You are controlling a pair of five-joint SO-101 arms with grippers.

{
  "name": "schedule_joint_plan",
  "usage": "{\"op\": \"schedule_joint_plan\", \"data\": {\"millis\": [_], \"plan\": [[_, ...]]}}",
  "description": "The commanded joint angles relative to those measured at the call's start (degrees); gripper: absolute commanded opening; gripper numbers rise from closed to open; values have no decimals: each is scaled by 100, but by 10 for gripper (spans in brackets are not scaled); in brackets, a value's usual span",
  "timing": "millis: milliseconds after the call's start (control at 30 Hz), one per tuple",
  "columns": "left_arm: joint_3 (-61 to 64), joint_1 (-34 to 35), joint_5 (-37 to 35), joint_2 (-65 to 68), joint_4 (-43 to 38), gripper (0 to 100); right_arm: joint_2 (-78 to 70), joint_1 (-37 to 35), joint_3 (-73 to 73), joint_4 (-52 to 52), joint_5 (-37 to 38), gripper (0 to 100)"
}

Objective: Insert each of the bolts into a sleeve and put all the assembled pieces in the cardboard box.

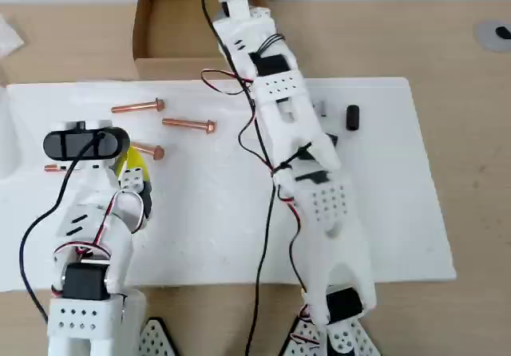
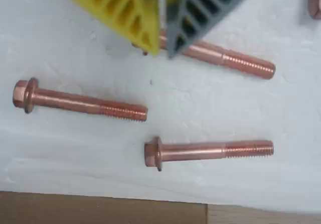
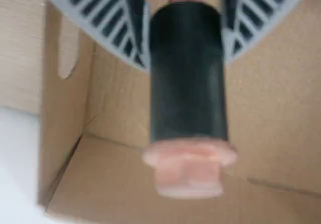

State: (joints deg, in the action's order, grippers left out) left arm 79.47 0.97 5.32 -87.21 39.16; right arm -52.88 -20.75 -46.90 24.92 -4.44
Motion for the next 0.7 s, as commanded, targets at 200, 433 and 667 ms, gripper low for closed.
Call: {"op": "schedule_joint_plan", "data": {"millis": [200,433,667], "plan": [[-26,79,-70,48,-132,6,-1587,136,-2835,853,334,12],[-26,79,-334,57,-114,15,-2167,207,-3732,1354,536,13],[-62,316,-1099,31,-132,164,-2211,180,-4286,2057,536,82]]}}
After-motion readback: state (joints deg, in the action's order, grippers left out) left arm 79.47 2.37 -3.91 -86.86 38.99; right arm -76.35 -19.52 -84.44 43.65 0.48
